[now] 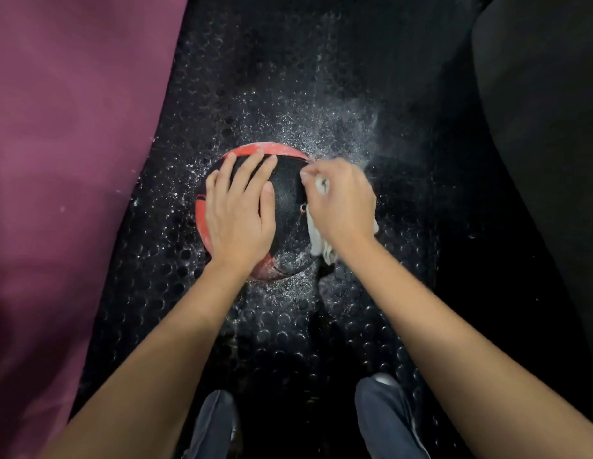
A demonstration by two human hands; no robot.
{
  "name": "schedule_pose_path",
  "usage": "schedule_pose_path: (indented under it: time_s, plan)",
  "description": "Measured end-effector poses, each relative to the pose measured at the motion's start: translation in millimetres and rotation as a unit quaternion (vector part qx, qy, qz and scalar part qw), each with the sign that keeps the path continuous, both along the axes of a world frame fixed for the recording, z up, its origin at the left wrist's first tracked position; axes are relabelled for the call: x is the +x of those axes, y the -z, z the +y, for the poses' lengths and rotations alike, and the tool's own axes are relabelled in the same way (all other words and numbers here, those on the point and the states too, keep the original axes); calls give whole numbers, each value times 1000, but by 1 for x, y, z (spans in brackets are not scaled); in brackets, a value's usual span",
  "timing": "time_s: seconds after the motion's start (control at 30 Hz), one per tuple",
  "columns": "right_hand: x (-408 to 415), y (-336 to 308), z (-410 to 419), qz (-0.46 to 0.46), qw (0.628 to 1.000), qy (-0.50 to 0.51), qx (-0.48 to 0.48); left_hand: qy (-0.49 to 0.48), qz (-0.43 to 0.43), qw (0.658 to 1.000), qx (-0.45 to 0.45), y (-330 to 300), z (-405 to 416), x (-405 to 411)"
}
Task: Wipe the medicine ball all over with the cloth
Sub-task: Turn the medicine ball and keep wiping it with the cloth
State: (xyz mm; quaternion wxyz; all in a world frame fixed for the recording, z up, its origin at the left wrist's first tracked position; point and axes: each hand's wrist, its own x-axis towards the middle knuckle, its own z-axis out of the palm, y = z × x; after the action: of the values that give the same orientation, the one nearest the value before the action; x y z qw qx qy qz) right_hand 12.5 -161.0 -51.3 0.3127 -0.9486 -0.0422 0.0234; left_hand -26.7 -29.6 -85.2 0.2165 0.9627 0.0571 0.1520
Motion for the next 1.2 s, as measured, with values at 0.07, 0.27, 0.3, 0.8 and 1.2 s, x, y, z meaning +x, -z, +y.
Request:
schedule_pose_path:
  time_s: [0.07, 0.27, 0.3, 0.8, 1.2]
  plan:
    - [-24, 0, -1, -37, 999, -31, 12, 0, 3, 1000, 0, 0, 1, -1]
    - [-1, 3, -4, -26, 999, 24, 9, -4, 0, 1000, 6, 0, -6, -2]
    - [-8, 3, 0, -40, 999, 15, 8, -10, 3, 1000, 3, 0, -7, -1]
    - [8, -4, 4, -23, 999, -29, -25, 4, 2, 1000, 7, 1, -2, -6]
    - [26, 0, -8, 65, 997, 52, 5, 1, -13, 1000, 19, 7, -5, -13]
